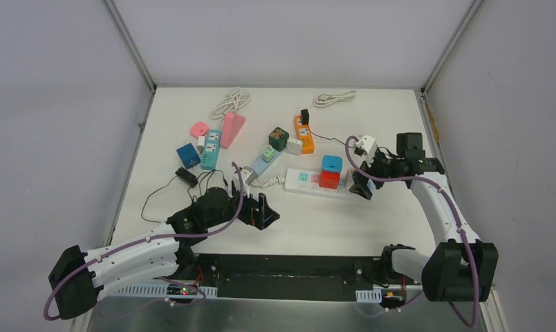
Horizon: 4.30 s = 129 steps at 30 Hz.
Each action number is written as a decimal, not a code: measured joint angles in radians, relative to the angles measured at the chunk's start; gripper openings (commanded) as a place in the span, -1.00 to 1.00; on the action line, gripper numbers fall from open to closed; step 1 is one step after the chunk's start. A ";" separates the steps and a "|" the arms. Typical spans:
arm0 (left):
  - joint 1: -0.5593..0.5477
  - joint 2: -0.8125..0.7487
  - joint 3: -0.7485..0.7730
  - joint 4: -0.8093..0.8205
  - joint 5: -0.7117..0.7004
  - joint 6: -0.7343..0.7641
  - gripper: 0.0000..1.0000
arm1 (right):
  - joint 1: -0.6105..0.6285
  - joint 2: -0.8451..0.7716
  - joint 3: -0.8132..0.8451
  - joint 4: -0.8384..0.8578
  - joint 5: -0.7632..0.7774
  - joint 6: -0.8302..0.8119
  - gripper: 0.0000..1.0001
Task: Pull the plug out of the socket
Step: Move the socket to the center of the board.
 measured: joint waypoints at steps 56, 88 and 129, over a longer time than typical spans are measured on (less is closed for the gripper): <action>0.000 -0.019 -0.076 0.060 0.038 -0.094 0.98 | 0.045 0.040 0.016 -0.057 -0.031 -0.216 1.00; 0.000 0.029 -0.091 0.293 0.140 0.070 0.98 | 0.045 0.021 0.048 -0.185 -0.032 -0.337 1.00; 0.000 0.082 -0.112 0.375 0.160 0.172 0.98 | 0.000 0.209 0.143 -0.291 -0.067 -0.475 0.97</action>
